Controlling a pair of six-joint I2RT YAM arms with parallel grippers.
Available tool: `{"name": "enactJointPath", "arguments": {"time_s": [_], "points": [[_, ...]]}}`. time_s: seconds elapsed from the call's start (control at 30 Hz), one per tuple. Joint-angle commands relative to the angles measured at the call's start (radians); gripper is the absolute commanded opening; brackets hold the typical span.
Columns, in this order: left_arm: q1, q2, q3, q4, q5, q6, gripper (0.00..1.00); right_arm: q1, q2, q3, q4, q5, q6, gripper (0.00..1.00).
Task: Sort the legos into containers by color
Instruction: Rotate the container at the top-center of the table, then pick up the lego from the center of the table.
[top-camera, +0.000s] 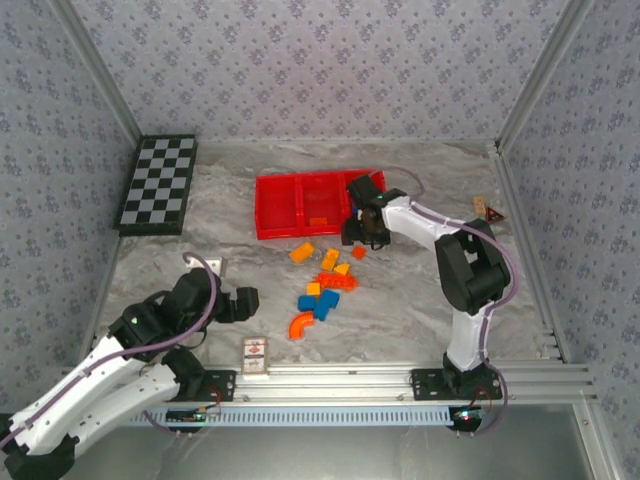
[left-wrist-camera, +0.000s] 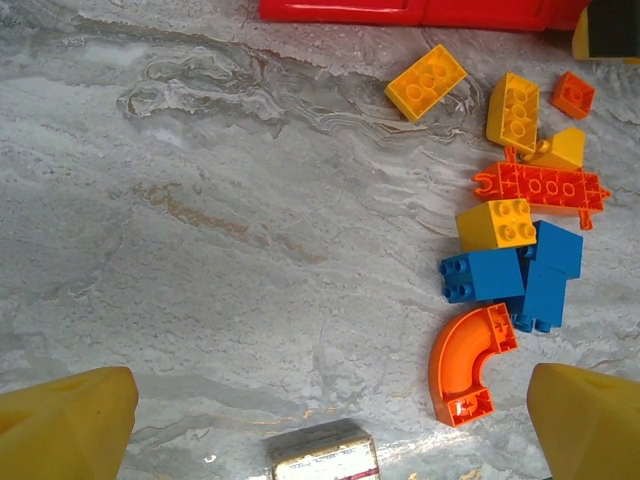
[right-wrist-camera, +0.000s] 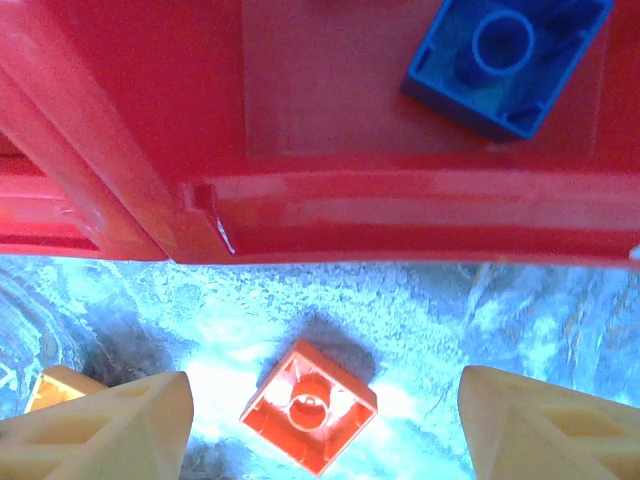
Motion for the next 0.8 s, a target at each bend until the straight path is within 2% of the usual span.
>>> {"name": "enactJointPath", "arguments": {"time_s": [0.0, 0.13, 0.47, 0.77], "points": [[-0.007, 0.005, 0.03, -0.009, -0.016, 0.003, 1.0, 0.024, 0.046, 0.04, -0.162, 0.121, 0.196, 0.73], [-0.008, 0.002, 0.03, -0.009, -0.016, 0.003, 1.0, 0.072, 0.015, -0.047, -0.042, 0.122, 0.366, 0.74], [-0.01, -0.017, 0.023, -0.001, -0.007, 0.004, 1.0, 0.11, 0.031, -0.022, -0.057, 0.257, 0.593, 0.71], [-0.012, -0.016, 0.023, 0.001, -0.004, 0.004, 1.0, 0.091, 0.068, -0.039, 0.008, 0.226, 0.633, 0.66]]}}
